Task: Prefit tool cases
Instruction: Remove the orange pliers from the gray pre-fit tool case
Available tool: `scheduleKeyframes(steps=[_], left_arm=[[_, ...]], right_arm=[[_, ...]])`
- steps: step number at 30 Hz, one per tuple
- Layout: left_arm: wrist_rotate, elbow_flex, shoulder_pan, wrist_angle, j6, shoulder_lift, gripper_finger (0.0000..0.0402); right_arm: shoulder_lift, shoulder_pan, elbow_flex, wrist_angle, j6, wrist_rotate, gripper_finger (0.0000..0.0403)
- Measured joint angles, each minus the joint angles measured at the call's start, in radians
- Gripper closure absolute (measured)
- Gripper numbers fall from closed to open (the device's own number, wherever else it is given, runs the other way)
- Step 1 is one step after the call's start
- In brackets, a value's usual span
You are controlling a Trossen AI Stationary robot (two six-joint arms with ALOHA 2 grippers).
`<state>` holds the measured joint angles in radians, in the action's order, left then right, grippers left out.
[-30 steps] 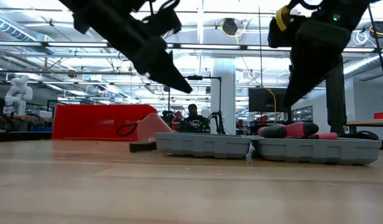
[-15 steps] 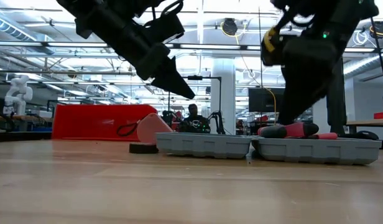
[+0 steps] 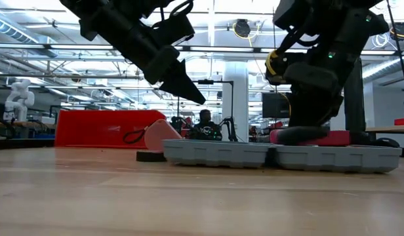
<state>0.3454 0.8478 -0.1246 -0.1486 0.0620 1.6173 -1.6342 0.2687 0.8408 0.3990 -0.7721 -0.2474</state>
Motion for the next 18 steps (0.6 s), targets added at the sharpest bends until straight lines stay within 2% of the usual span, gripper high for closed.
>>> scheduleKeyframes(steps=[6,11,18], left_arm=[[0.002,0.000,0.000,-0.002,-0.003,0.000,0.0199],[0.047,0.002,-0.013,-0.002,0.001,-0.017,0.0199],[0.183,0.042,-0.113,0.032,0.108,-0.216,0.0199]], right_arm=[[0.049,0.002,0.048,0.013,0.079,0.007,0.0322],[0.083,0.001,0.101,0.042,0.111,-0.005,0.0322],[0.047,-0.023,0.175,-0.041,0.216,-0.003,0.0322]])
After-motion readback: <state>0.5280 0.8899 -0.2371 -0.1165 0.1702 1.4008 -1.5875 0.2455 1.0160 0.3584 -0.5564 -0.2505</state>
